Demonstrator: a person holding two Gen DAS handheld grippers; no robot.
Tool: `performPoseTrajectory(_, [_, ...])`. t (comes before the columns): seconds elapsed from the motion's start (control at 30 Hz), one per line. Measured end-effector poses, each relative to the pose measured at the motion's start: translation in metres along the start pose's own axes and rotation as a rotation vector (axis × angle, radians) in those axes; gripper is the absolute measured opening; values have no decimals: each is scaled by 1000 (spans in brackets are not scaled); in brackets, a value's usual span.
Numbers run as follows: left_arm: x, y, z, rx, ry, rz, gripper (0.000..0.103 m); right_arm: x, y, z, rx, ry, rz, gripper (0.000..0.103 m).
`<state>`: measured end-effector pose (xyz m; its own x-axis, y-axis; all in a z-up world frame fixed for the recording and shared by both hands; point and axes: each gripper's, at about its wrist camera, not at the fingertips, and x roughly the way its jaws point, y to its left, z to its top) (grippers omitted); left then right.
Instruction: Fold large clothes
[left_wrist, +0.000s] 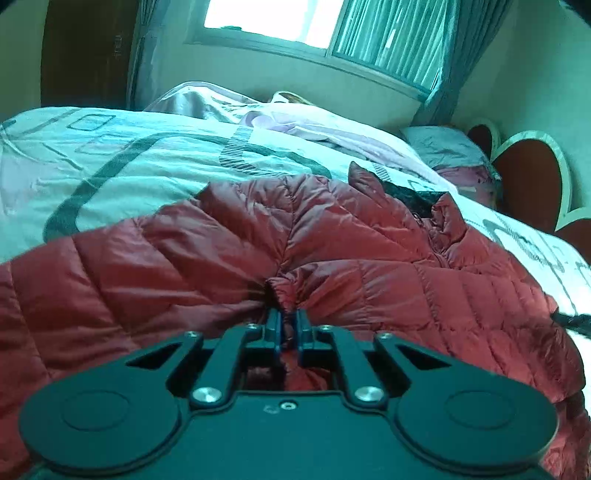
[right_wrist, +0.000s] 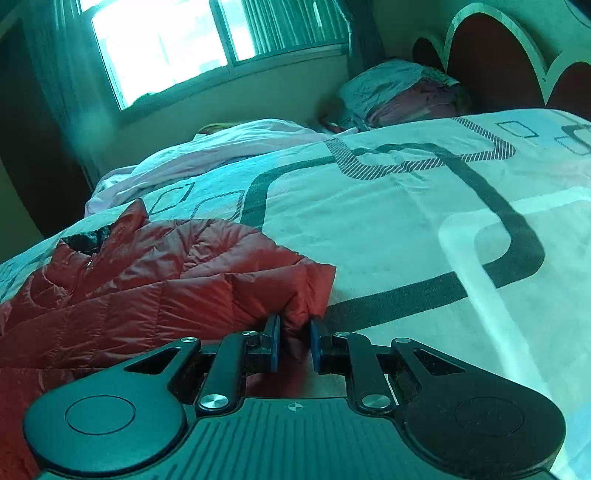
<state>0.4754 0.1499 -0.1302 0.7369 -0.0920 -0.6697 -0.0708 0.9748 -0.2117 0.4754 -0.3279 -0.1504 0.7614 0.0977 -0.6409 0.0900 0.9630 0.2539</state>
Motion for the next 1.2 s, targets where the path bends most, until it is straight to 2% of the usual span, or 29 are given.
performPoseTrajectory(0.03, [-7, -1, 2, 10, -15, 32, 31, -8, -1, 1, 13, -30, -13, 16])
performPoseTrajectory(0.1, [-21, -8, 4, 53, -69, 92, 42, -20, -1, 7, 21, -53, -21, 17])
performPoseTrajectory(0.17, [-30, -21, 8, 99, -96, 61, 43, -25, 6, 11, -24, -64, -3, 16])
performPoseTrajectory(0.23, [-25, -40, 10, 171, -86, 29, 43, -18, 17, 15, -76, -52, 4, 16])
performPoseTrajectory(0.33, [2, -64, 10, 258, -8, 29, 45, 5, 30, 14, -132, 5, 10, 16])
performPoseTrajectory(0.4, [26, -63, 5, 247, 73, 43, 46, 30, 31, 8, -178, 100, -57, 16])
performPoseTrajectory(0.5, [31, -64, 3, 265, 77, 50, 46, 33, 34, 14, -197, 120, -78, 16])
performPoseTrajectory(0.57, [20, -67, 3, 271, 62, 54, 44, 24, 30, 17, -165, 115, -67, 16])
performPoseTrajectory(0.73, [-23, -70, -7, 242, -4, -13, 44, -31, 27, 5, -131, 69, -5, 16])
performPoseTrajectory(0.83, [-24, -73, -17, 236, 14, -30, 44, -54, 40, -12, -140, 69, 32, 16])
performPoseTrajectory(0.87, [-17, -75, -20, 243, 39, -17, 44, -55, 44, -18, -156, 86, 27, 16])
performPoseTrajectory(0.93, [0, -72, -27, 235, 100, -8, 47, -39, 50, -33, -203, 155, -38, 16])
performPoseTrajectory(1.07, [4, -75, -24, 219, 97, 9, 46, -35, 55, -36, -191, 144, -75, 16])
performPoseTrajectory(1.2, [-16, -76, -26, 202, 56, -6, 46, -66, 55, -36, -144, 103, -54, 16])
